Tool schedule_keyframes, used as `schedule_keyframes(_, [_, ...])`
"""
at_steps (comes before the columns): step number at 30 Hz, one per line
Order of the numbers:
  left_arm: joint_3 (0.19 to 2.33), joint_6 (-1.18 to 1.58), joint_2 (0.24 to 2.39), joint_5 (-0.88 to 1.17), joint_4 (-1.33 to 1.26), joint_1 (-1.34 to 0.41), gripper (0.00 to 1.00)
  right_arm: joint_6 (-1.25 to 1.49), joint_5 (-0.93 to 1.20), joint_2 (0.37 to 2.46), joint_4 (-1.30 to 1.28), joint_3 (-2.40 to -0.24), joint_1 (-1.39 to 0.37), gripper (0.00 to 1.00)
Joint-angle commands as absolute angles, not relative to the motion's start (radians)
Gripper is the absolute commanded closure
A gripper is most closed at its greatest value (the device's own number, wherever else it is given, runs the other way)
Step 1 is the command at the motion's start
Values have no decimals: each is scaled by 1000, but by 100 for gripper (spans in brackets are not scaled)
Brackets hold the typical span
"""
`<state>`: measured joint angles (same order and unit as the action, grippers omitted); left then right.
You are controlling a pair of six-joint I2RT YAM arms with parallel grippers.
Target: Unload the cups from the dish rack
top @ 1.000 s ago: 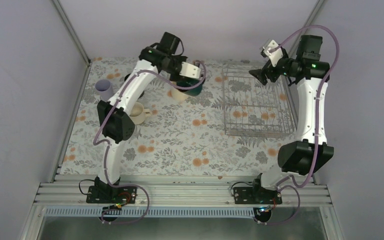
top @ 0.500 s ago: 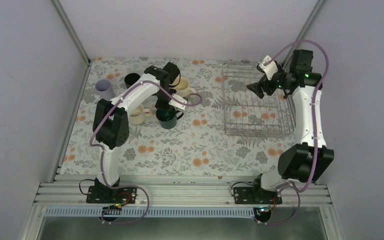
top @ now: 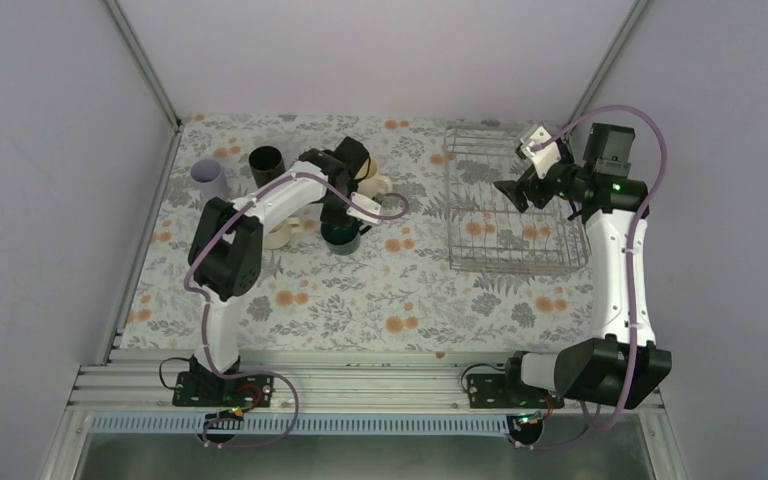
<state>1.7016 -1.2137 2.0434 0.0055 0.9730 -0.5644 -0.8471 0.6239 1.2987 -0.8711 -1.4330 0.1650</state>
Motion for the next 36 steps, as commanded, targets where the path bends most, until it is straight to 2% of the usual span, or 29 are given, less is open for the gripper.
schedule_keyframes(1, [1712, -1164, 2044, -55, 860, -575, 93, -813, 639, 1252, -835, -1392, 164, 0])
schedule_keyframes(2, [1716, -1159, 2042, -60, 853, -577, 89, -813, 634, 1243, -828, -1381, 164, 0])
schedule_keyframes(4, [1713, -1153, 2032, -58, 831, -579, 66, -807, 625, 1220, -815, -1364, 164, 0])
schedule_keyframes(5, [1707, -1158, 2025, -56, 829, -582, 63, -807, 622, 1213, -817, -1363, 163, 0])
schedule_keyframes(9, [1702, -1162, 2029, -49, 831, -584, 63, -805, 619, 1196, -830, -1373, 163, 0])
schedule_keyframes(10, [1702, -1157, 2033, -56, 832, -586, 58, -804, 618, 1189, -830, -1374, 164, 0])
schedule_keyframes(11, [1701, -1157, 2033, -61, 837, -587, 38, -803, 618, 1182, -834, -1375, 164, 0])
schedule_keyframes(12, [1691, -1156, 2016, -67, 831, -587, 6, -798, 617, 1174, -836, -1374, 164, 0])
schedule_keyframes(13, [1676, -1153, 1989, -70, 806, -588, 1, -799, 615, 1163, -839, -1367, 163, 0])
schedule_keyframes(16, [1621, -1136, 1867, -72, 730, -585, 0, -800, 573, 1105, -811, -1303, 164, 0])
schedule_keyframes(21, [1515, -965, 1595, -118, 550, -554, 0, -662, 517, 938, -593, -1079, 163, 0])
schedule_keyframes(27, [1095, -814, 1129, -47, 242, -378, 0, -580, 576, 707, -497, -844, 165, 0])
schedule_keyframes(30, [953, -726, 922, 144, 254, -280, 0, -544, 599, 574, -437, -724, 167, 0])
schedule_keyframes(34, [641, -582, 598, 83, 120, -257, 0, -355, 344, 361, -276, -579, 167, 0])
schedule_keyframes(36, [500, -532, 450, 43, 67, -255, 0, -329, 266, 356, -283, -559, 167, 0])
